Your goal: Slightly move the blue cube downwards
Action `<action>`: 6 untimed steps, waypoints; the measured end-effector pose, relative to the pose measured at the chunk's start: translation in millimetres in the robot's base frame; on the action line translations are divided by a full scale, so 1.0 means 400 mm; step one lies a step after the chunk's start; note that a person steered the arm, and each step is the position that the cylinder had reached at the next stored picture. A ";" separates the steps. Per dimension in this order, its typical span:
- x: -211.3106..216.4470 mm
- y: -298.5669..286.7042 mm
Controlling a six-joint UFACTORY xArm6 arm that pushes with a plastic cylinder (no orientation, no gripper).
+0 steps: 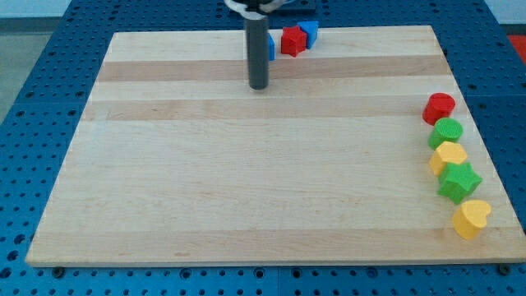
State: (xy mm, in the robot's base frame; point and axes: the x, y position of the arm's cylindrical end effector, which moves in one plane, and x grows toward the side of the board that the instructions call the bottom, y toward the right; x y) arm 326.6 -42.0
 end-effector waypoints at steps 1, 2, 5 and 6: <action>-0.041 -0.077; -0.108 -0.134; -0.258 -0.142; -0.260 -0.105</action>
